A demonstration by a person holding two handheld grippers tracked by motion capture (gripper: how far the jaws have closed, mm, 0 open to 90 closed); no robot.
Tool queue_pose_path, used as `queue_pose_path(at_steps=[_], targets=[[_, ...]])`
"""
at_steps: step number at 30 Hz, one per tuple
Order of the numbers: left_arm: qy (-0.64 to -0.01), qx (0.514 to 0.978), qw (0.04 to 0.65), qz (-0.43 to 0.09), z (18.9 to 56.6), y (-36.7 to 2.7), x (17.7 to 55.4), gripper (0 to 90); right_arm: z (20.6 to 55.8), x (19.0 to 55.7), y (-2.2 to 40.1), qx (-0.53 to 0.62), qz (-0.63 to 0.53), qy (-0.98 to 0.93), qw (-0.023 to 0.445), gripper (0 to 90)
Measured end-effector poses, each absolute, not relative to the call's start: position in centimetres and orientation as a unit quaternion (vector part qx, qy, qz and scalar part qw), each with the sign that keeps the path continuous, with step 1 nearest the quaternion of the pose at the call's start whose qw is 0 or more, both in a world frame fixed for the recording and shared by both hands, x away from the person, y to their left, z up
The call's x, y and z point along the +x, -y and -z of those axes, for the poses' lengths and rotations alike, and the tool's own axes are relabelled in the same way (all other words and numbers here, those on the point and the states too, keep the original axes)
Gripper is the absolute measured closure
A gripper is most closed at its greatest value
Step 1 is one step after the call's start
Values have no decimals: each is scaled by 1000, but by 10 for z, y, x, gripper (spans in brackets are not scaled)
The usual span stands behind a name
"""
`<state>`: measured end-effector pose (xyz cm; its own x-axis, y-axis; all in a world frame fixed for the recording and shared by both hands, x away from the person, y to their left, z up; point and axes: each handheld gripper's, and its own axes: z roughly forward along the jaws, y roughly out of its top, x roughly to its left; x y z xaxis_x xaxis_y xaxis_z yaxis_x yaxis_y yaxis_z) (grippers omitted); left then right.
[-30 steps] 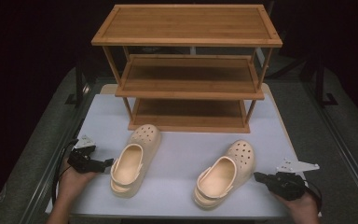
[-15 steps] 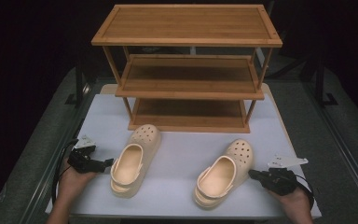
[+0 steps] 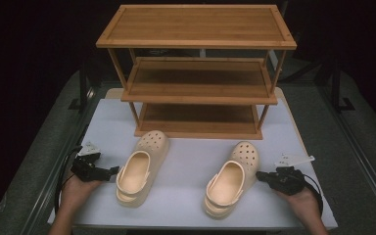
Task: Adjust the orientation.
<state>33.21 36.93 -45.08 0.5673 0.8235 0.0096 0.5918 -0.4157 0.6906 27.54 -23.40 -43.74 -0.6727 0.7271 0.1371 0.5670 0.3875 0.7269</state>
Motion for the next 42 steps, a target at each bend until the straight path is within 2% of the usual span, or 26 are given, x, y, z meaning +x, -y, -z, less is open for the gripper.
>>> queue_pose_path(at_steps=[42], targets=[[-430, 823, 327, -177, 451, -369, 332, 18, 436, 335, 180, 366, -386, -842, 83, 899]])
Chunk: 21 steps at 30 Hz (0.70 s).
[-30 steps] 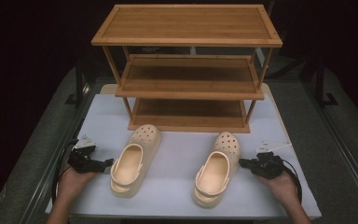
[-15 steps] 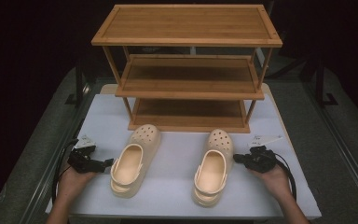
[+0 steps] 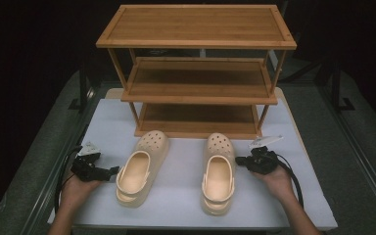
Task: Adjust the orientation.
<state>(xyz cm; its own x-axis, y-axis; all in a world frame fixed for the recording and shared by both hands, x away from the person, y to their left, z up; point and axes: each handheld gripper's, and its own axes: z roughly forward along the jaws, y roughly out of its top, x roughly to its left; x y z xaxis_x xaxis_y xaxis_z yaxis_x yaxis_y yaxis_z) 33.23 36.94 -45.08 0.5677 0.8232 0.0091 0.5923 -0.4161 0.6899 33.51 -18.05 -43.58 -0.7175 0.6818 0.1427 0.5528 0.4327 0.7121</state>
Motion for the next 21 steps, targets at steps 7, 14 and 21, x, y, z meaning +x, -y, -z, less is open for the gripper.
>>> queue_pose_path(at_steps=[7, 14, 21], targets=[[-430, 823, 326, -176, 451, -370, 332, 18, 436, 346, 169, 363, -387, -844, 78, 899], [-429, 824, 326, -176, 451, -370, 332, 18, 438, 354, 160, 363, -399, -839, 67, 899], [-430, 823, 327, -176, 451, -369, 332, 18, 437, 364, 143, 353, -395, -845, 69, 899]])
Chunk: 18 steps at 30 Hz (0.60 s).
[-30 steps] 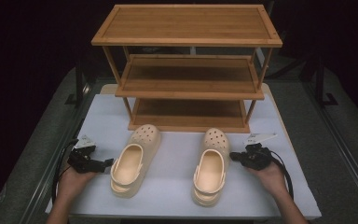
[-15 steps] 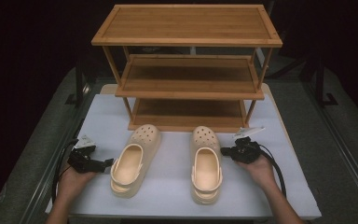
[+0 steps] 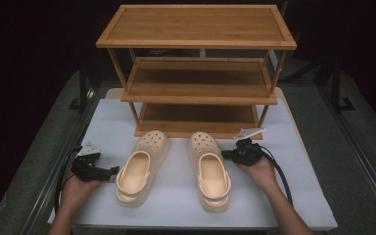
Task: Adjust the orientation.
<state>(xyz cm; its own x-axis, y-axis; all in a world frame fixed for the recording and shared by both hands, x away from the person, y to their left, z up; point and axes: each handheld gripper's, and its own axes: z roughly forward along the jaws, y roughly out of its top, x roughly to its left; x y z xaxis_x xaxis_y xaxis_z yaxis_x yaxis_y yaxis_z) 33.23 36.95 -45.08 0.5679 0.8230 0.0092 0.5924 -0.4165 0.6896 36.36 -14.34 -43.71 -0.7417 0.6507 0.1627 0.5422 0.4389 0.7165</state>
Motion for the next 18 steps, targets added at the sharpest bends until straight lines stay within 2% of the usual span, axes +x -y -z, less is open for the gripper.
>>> queue_pose_path(at_steps=[18], targets=[[-430, 823, 327, -176, 451, -370, 332, 18, 435, 379, 95, 325, -397, -856, 57, 898]])
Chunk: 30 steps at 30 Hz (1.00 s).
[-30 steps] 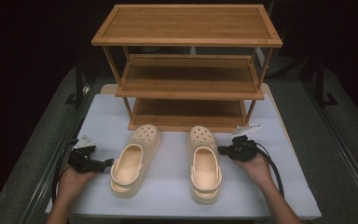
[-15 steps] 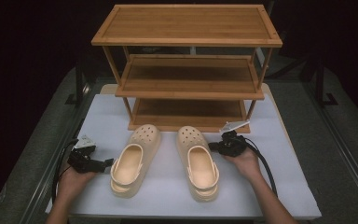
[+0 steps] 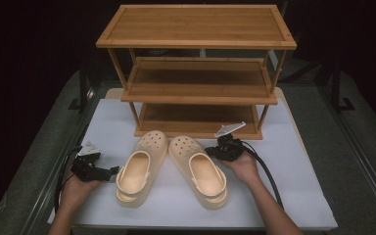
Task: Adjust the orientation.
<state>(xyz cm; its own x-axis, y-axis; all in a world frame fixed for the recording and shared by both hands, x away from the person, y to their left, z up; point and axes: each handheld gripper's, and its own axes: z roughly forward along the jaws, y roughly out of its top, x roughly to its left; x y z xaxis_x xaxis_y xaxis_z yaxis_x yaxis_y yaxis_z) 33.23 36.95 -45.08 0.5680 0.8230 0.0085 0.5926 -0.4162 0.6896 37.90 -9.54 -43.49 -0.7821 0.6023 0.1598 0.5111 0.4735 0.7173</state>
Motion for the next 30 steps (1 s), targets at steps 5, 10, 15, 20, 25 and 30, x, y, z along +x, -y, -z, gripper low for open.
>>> queue_pose_path(at_steps=[5, 10, 15, 20, 25, 30], targets=[[-430, 823, 327, -176, 451, -370, 332, 18, 434, 377, 99, 323, -394, -858, 57, 867], [-430, 823, 327, -176, 451, -369, 332, 18, 429, 371, 113, 337, -387, -855, 68, 774], [-430, 823, 327, -176, 451, -369, 332, 18, 422, 366, 128, 351, -391, -847, 81, 673], [-430, 822, 328, -176, 451, -369, 332, 18, 417, 357, 141, 366, -389, -841, 79, 555], [-430, 822, 328, -177, 451, -369, 332, 18, 414, 345, 153, 386, -405, -824, 90, 472], [-430, 822, 328, -177, 451, -369, 332, 18, 412, 330, 166, 391, -412, -817, 100, 414]])
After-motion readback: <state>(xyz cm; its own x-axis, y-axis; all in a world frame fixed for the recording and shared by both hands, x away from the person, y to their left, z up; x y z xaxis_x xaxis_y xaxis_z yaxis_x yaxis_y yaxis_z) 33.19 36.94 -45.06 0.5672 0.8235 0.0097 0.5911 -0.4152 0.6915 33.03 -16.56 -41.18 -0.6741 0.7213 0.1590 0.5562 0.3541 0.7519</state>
